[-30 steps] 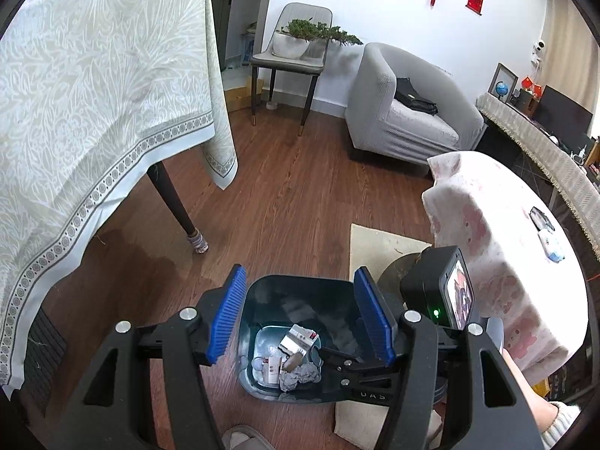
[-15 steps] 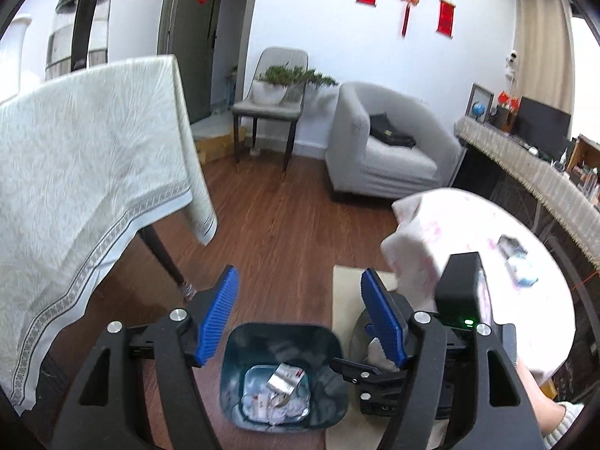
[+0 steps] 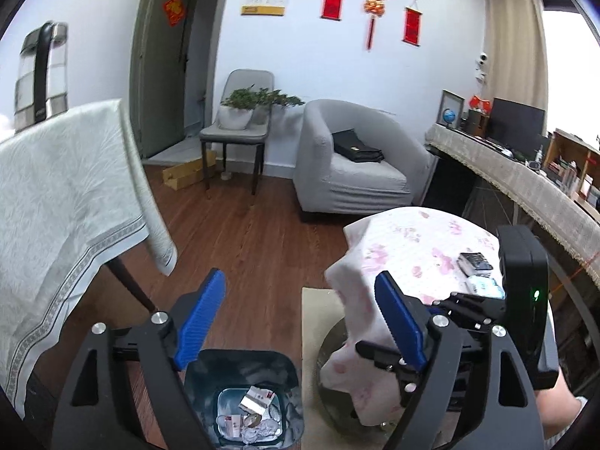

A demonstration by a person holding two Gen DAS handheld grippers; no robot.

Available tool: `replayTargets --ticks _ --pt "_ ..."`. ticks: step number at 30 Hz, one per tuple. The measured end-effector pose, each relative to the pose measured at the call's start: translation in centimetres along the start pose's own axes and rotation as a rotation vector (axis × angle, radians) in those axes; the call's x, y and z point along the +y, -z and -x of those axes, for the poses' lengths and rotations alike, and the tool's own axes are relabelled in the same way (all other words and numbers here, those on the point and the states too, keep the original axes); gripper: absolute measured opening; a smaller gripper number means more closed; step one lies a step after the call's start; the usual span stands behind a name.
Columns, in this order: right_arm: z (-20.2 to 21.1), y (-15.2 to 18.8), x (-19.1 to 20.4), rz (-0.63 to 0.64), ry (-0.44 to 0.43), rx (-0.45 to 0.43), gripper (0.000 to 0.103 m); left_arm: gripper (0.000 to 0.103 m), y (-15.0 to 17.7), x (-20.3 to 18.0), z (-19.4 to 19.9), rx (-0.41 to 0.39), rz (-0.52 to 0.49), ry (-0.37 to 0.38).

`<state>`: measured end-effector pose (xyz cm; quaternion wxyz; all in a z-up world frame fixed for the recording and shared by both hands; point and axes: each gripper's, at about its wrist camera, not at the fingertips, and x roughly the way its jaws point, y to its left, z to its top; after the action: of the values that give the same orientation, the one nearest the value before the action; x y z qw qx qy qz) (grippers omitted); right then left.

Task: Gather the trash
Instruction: 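Move both grippers back over the table toward the blue pack and black pack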

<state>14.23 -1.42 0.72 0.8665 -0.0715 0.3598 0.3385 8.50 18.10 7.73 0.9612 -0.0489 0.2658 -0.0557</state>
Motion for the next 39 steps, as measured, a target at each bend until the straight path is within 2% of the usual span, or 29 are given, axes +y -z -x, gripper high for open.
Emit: replayTargets --ticks 5,7,19,31,39 --pt "2.3 0.5 -2.1 0.017 0.059 -0.032 0.065 0.086 -0.2 -2.8 -0.7 -0.002 -0.025 0.035" --pt "3.1 1.0 -3.0 0.014 0.070 -0.039 0.069 0.086 -0.3 -4.0 -1.1 0.001 -0.035 0.048" --pt "7.7 4.1 -9.1 -0.046 0.145 -0.050 0.077 0.090 -0.2 -10.1 -3.1 0.009 -0.072 0.110" --pt "11.7 7.1 -14.9 -0.123 0.220 -0.064 0.083 0.092 1.1 -16.3 -6.1 0.063 -0.145 0.154" --pt "13.3 8.5 -17.7 -0.166 0.258 -0.067 0.086 0.092 1.8 -19.0 -8.0 0.102 -0.159 0.172"
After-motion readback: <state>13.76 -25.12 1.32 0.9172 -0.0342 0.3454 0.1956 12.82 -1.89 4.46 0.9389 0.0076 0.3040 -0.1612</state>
